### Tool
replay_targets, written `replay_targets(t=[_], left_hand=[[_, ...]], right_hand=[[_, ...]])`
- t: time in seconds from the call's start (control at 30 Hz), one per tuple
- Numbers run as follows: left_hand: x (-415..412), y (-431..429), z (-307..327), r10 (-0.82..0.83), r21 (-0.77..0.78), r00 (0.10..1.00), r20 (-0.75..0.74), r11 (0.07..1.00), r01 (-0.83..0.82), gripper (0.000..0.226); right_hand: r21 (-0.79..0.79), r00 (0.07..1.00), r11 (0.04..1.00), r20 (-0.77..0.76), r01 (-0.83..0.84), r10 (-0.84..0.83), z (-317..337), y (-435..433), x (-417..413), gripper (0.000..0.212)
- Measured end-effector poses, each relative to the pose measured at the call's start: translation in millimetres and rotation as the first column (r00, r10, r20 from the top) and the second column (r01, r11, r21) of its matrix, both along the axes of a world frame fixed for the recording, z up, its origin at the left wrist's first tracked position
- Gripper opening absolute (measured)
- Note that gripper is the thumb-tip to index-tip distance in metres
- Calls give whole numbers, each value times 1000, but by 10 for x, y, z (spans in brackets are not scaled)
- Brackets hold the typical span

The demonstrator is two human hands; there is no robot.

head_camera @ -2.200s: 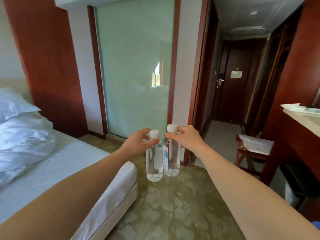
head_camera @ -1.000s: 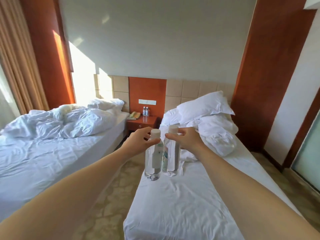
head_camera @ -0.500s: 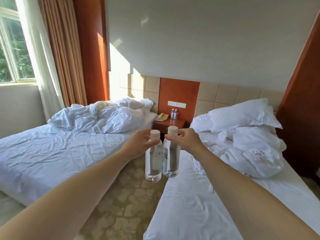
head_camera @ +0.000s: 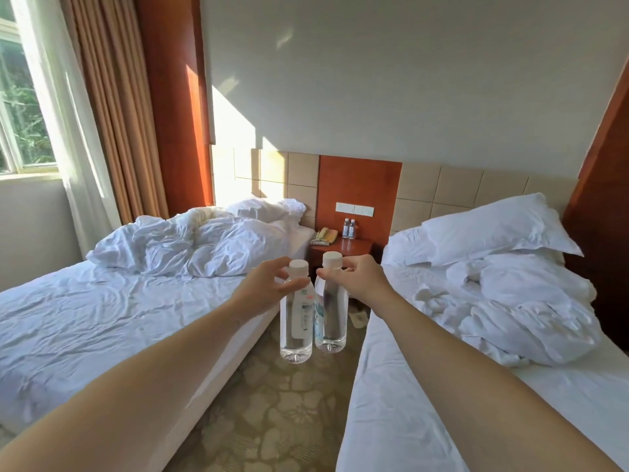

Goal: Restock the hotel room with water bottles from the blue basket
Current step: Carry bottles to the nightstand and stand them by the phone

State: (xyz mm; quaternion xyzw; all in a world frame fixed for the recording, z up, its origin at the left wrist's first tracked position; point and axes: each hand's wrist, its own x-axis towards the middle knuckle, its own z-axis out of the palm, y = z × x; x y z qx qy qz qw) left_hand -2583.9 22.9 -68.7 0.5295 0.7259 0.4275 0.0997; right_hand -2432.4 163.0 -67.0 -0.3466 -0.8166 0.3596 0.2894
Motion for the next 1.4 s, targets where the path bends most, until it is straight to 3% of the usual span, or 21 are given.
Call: replay_targets(t=[0.4,0.53,0.7,0.8,1.0,1.17,1.4], left_hand=[[-1349,126,165,-37,10,999,16,999,37,36],[-1634,241,157,-42,13,998,36,999,42,45],[-1895,518,51,-60,-10,996,59,998,61,46],[-2020,769,-14,-61,-13,996,64,998,62,46],[-2341,1497,-62,-83,-18,995,61,996,85,44],[-2595,2207,-28,-105,44,993,53,994,103,17],[-2891,3160,-18,-98,113,994,57,989,91,19]], right_hand=[[-4,997,998,-21,70,-70,25,124,-1349,69],[7,995,995,-38,95,-95,-10,189,-1609,50],[14,995,996,-21,93,-93,-82,373,-1818,43],[12,996,996,-12,87,-87,-119,604,-1929,39],[4,996,996,-12,91,-91,-127,1281,-2204,52],[6,994,994,-15,106,-106,-16,1927,-2424,66],[33,993,994,-47,106,-104,83,2802,-2677,67]])
